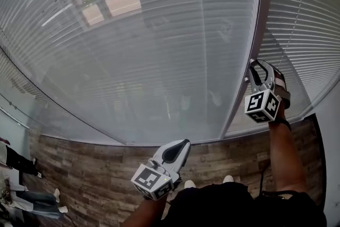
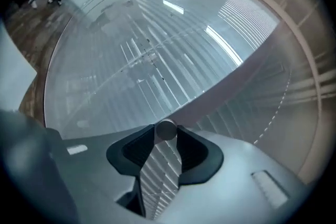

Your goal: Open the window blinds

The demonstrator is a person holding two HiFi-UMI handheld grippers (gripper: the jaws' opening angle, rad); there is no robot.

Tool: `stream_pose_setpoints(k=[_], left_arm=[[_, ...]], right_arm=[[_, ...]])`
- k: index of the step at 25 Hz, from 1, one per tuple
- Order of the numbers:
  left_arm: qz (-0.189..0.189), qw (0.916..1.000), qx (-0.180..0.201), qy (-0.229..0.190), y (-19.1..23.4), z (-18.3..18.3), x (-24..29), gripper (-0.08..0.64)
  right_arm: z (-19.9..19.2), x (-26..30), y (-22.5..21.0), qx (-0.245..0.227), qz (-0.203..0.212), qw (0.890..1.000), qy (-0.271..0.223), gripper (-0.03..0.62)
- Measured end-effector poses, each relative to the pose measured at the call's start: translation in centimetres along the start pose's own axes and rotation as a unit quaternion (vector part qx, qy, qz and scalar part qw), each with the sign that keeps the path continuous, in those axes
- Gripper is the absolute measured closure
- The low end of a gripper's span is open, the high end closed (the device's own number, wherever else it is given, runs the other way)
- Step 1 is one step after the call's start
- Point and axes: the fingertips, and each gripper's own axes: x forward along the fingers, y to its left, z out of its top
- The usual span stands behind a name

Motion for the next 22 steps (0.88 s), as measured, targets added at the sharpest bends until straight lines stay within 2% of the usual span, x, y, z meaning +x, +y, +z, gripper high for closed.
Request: stream_pose_setpoints(k=[4, 8, 11, 15, 17, 18, 22], left_arm=[[0.002, 0.9999, 0.009, 0.005, -0.1, 0.2, -0.2, 0.56], [0.0, 1.0, 0.005, 0.002, -0.4, -0.1, 0.0, 0.56], [0.001, 1.0, 0.008, 0.003, -0.6, 0.0, 0.0, 0.56], [0.0, 1.0, 0.009, -0.005, -0.4, 0.2, -0.1, 0.56], [0.002, 1.0, 0.009, 0.0, -0.3, 0.1, -0.3, 0.56], [0.001, 1.0, 0.008, 0.001, -0.3, 0.1, -0.4, 0.56], [-0.001, 0.9999, 0.01, -0.003, -0.6, 0.4, -0.6, 0.56]], right_arm=[[-0.1, 0.2, 0.1, -0.036, -0.008, 0.999, 0.004, 0.428], [-0.4, 0.3, 0.1, -0.029, -0.003, 1.0, 0.001, 0.446], [-0.5, 0.4, 0.0, 0.044, 0.012, 0.999, -0.004, 0.448], [0.0, 0.2, -0.5, 0.158, 0.037, 0.987, -0.01, 0.448], [0.0, 0.3, -0.4, 0.216, 0.054, 0.975, -0.016, 0.449], [-0.1, 0.3, -0.5, 0.253, 0.064, 0.965, -0.018, 0.449], [-0.4, 0.0, -1.0, 0.404, 0.1, 0.909, -0.028, 0.449]])
